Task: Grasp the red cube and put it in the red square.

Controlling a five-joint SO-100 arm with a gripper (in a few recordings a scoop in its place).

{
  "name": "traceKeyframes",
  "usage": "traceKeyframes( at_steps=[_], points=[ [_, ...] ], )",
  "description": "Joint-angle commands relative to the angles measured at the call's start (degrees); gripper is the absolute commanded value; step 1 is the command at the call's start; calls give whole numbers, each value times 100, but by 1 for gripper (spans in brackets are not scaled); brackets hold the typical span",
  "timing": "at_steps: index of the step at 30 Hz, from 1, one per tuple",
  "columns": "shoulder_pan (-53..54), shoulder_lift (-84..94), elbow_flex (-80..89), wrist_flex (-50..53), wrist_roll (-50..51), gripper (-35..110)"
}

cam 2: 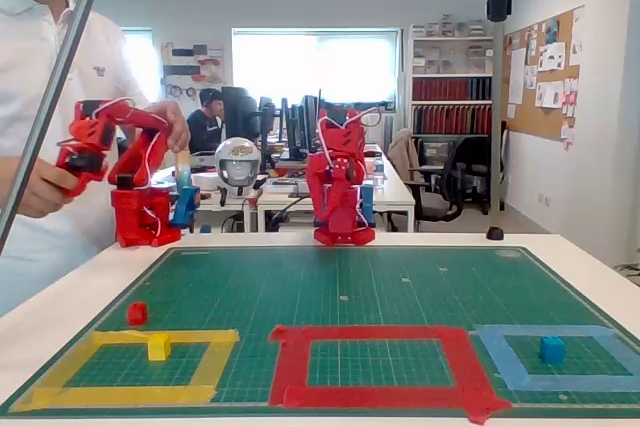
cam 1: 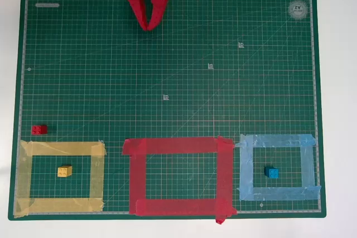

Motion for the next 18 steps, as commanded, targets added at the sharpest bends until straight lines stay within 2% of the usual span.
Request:
traceKeyframes(
  at_steps=[1, 8, 18],
  points=[
    [615, -1037, -1002, -396, -70, -1],
    [1670, -2988, -1169, -3015, -79, -1],
    [2637, -6179, -4113, -3199, -88, -1]
  ],
)
